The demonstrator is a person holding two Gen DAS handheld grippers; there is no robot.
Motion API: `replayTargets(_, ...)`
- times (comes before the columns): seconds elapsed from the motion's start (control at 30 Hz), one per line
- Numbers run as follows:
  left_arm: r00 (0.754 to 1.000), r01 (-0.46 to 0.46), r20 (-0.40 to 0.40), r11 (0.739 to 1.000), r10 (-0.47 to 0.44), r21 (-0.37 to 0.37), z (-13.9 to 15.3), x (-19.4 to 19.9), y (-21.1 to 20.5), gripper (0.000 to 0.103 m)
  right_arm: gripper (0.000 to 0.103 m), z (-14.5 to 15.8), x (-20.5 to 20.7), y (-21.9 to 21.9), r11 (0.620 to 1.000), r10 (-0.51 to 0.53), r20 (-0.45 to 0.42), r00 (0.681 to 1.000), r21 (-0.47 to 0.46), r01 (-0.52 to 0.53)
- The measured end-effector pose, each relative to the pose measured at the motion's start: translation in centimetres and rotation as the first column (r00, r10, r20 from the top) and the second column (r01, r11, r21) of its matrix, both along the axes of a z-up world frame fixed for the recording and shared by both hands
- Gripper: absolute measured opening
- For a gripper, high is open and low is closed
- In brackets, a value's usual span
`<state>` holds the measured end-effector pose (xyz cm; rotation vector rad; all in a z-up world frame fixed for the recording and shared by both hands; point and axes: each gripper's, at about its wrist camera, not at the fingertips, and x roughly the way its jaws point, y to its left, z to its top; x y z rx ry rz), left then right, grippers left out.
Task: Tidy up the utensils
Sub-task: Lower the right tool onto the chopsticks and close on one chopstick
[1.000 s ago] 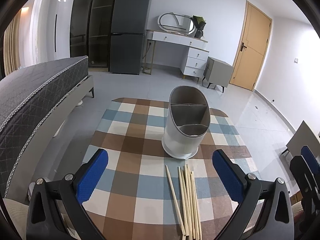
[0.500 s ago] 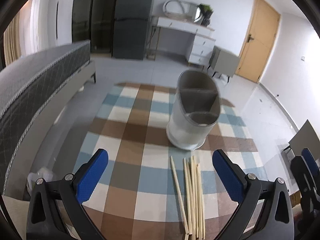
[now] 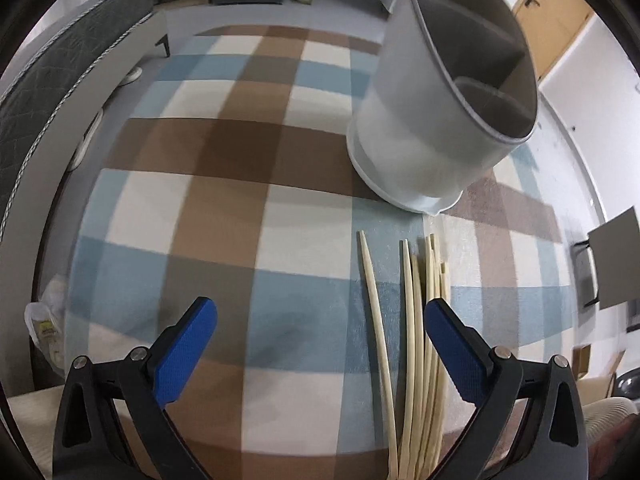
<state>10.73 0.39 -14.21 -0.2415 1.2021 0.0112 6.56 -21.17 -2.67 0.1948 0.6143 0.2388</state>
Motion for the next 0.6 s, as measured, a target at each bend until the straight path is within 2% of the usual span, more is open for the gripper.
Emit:
replayTargets(0.13, 0.999, 0.024, -0.026, 0.998, -0.023, 0.050, -0.9, 1.5, -0.8, 0.098, 0.103, -0.6, 1.0, -1.6, 0.994, -0.029, -0.093, 0.995, 0.105, 0.039)
replayTargets(0.33, 0.998, 0.029, -0.057, 0.999, -0.027, 0.045, -1.7, 2.6, -1.2, 0.077, 0.103, -1.0, 1.8, -2.7, 0.982, -0.046, -0.169, 0.984, 0.174, 0.076)
replayTargets(0.4, 0.997, 0.046, -0.058, 0.996, -0.042, 0.070, -1.6, 2.8, -1.7, 0.071, 0.103, -1.0, 1.8, -2.7, 0.982, -0.040, -0.176, 0.984, 0.176, 0.072)
replayTargets(0.43, 0.997, 0.059, -0.060, 0.994, -0.053, 0.089, -1.5, 2.9, -2.0, 0.066, 0.103, -1.0, 1.8, -2.7, 0.982, -0.038, -0.177, 0.983, 0.175, 0.070)
replayTargets(0.5, 0.995, 0.077, -0.067, 0.987, -0.069, 0.138, -1.5, 3.2, -2.7, 0.048, 0.103, -1.0, 1.9, -2.6, 0.982, -0.035, -0.182, 0.983, 0.175, 0.067)
replayTargets(0.57, 0.993, 0.100, -0.075, 0.984, -0.090, 0.146, -1.1, 3.1, -3.3, 0.023, 0.103, -1.0, 1.9, -2.7, 0.983, -0.033, -0.185, 0.982, 0.171, 0.065)
replayTargets(0.6, 0.992, 0.108, -0.086, 0.984, -0.096, 0.139, -0.9, 2.9, -3.6, 0.015, 0.103, -1.0, 1.9, -2.7, 0.984, -0.035, -0.185, 0.982, 0.167, 0.067)
